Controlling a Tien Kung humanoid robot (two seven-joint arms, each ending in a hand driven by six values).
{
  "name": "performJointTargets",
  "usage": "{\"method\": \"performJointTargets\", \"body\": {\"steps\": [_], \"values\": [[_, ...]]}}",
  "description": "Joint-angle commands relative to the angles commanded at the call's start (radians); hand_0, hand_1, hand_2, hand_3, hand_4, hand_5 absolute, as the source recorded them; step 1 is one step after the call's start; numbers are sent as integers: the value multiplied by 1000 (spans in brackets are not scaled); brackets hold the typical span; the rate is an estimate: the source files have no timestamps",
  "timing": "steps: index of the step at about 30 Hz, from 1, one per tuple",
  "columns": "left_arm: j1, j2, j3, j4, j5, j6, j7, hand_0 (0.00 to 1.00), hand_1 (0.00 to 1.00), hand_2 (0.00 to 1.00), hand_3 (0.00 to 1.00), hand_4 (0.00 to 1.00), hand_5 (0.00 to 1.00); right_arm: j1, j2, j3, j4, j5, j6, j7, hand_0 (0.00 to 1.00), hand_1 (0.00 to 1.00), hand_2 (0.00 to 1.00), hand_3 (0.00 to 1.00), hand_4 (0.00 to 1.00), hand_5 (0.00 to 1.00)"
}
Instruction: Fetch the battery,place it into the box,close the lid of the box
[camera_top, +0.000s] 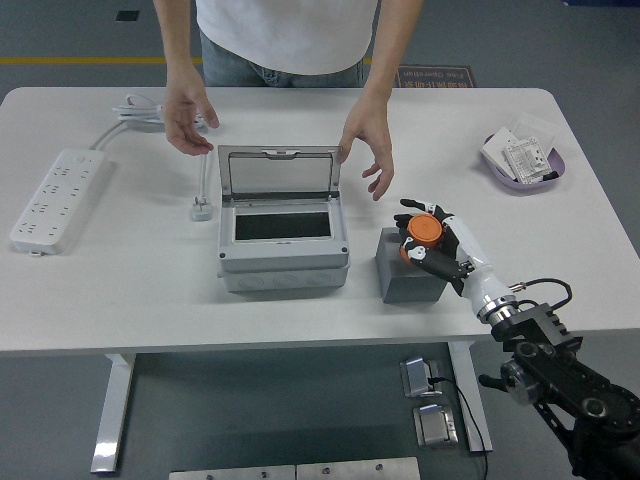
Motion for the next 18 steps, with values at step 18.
{"method": "performJointTargets", "body": {"steps": [18], "values": [[-1, 6, 5, 2, 9, 8, -6, 652, 701, 668, 695, 704, 177, 44, -30, 29, -4, 3, -3, -3, 573, 521, 538, 564, 2, 2]]}}
